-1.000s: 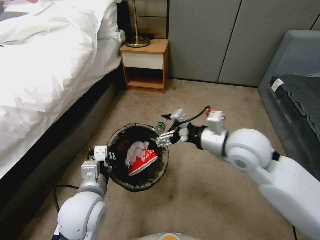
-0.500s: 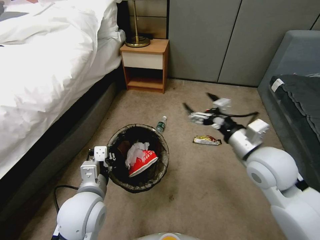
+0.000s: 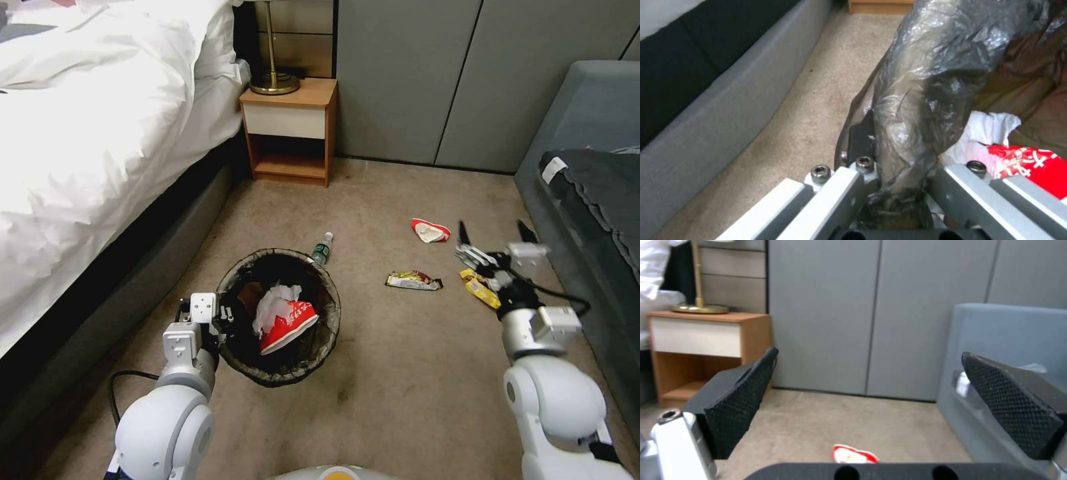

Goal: Pick up the trash bin, then pick up the garbage from the floor and place it into the trash bin.

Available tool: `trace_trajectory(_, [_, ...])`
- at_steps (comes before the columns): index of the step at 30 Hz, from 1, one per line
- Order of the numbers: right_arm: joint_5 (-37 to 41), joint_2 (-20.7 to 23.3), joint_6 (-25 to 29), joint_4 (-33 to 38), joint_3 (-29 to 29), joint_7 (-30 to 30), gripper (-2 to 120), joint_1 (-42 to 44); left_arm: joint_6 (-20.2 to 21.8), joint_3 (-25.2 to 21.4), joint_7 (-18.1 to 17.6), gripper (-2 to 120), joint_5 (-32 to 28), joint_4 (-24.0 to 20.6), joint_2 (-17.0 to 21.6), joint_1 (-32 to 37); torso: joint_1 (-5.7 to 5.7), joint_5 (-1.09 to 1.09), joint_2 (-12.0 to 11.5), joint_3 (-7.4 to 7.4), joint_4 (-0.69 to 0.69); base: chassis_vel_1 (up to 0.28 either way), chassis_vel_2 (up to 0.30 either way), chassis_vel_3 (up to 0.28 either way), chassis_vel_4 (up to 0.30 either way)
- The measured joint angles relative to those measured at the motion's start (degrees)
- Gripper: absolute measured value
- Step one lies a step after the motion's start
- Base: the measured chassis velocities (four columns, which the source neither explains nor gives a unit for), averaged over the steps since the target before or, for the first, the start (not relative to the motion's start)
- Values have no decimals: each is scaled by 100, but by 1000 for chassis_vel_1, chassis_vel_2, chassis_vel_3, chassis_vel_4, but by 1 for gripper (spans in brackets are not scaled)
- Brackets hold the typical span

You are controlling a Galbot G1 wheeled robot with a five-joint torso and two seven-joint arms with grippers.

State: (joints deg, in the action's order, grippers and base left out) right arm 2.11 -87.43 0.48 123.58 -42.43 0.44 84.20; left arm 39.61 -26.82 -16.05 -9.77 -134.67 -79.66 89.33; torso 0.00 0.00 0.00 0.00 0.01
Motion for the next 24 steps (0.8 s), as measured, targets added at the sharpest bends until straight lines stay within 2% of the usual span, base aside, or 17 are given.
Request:
trace_trajectory(6, [-107, -87, 376, -15, -286, 47, 100, 273, -24, 21, 15, 0, 51, 0, -33, 32, 0, 0, 0, 0, 0, 0, 0, 0, 0])
trace_trajectory(13, [-50, -115, 465, -203, -445, 146, 100, 340, -38, 8, 34, 0, 76, -4, -50, 47, 0, 0, 0, 0, -1, 0, 0, 0, 0])
trace_trajectory(24, [-25, -180, 400, -392, -378, 234, 100, 184, -41, -2, 66, 0, 84, 1, -44, 42, 0, 0, 0, 0, -1, 0, 0, 0, 0])
